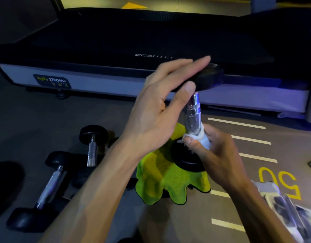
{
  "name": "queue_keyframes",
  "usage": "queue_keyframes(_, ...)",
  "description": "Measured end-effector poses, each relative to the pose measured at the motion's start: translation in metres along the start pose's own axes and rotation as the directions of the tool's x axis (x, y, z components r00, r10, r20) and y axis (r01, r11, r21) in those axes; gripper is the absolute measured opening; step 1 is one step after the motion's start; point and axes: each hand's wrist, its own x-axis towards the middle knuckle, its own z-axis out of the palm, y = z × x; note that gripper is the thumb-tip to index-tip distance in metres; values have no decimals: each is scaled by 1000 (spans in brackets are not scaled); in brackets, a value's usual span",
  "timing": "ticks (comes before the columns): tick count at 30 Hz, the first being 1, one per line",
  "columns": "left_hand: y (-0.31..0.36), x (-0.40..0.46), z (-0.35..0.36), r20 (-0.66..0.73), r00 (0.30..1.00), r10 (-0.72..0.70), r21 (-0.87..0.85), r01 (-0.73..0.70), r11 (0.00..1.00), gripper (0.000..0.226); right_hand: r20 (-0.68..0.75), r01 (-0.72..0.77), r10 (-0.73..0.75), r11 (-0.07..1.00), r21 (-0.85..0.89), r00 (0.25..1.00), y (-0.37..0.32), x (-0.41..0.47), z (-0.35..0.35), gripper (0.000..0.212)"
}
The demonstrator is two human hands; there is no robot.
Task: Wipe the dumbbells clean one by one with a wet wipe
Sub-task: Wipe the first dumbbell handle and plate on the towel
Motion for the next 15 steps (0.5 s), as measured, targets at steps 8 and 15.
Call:
queue_keyframes(8,7,-4,-13,-156,987,31,-14,-34,999,43,125,-32,-3,961,273,992,-8,-4,27,19)
queue_keyframes(15,4,-5,-20,-238,971,20,96,3,995,32,27,34,-41,972,233,999,-22,6,37,25)
